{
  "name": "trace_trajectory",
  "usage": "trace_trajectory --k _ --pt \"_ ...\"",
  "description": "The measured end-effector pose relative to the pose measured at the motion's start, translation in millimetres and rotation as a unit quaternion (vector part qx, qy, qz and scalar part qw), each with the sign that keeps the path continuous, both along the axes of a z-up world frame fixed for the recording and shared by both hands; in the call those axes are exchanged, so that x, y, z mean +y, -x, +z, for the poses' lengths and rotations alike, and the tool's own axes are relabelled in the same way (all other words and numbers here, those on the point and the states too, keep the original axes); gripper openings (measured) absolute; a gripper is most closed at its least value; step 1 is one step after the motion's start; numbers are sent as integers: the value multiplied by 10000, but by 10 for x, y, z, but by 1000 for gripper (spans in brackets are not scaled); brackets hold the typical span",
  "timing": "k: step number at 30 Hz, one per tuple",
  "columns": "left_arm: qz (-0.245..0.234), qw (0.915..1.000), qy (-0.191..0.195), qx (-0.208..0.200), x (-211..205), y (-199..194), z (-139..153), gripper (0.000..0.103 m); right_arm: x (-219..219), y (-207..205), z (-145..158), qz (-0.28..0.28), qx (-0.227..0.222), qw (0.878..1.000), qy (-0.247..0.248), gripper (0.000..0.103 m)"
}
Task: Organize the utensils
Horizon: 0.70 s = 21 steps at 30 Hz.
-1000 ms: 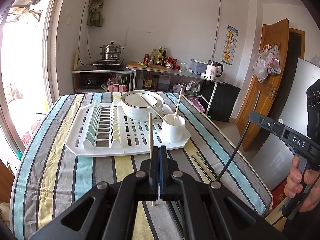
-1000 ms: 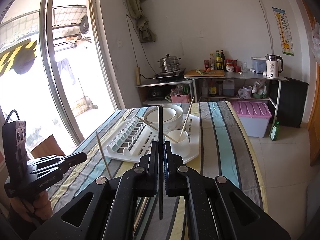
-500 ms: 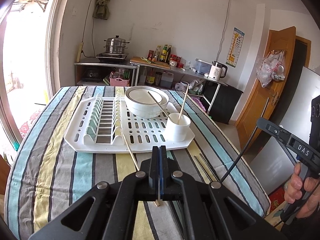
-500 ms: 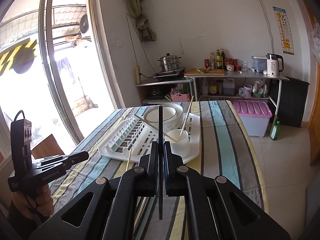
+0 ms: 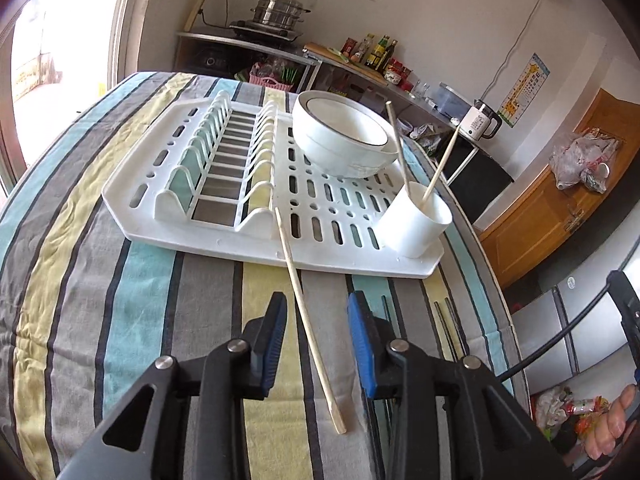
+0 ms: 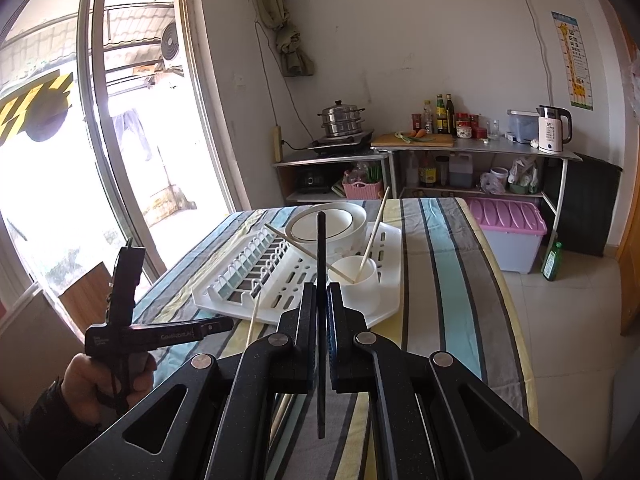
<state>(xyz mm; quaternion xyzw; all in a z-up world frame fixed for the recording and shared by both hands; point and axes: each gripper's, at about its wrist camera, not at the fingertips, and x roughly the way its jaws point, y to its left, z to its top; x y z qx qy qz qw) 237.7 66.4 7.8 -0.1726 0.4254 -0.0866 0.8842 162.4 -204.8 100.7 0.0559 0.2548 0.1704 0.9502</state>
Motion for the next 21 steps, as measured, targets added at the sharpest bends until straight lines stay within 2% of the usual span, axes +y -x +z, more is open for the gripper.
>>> trace_trajectory --k 6,10,13,15,16,18,21 --pt "107 9986 -116 501 -44 -370 -261 33 -25 -65 -22 6 40 10000 8 5" --pt "158 9978 -228 610 -81 -518 -344 32 -14 -74 -19 12 41 10000 13 5" --pt "173 9968 -358 687 -94 -586 -379 19 -17 -84 -20 8 47 10000 9 5" --pt "163 9962 -381 772 -105 -616 -405 16 -22 -102 -22 4 53 10000 4 5" --pt "140 9963 -408 749 -107 -613 -400 15 -23 -105 -25 9 54 10000 3 5" --pt "117 9968 -448 651 -110 -573 -348 6 -21 -103 -25 7 54 10000 6 5" --pt "70 9984 -386 412 -102 -478 -175 6 -21 -111 -16 0 41 10000 3 5"
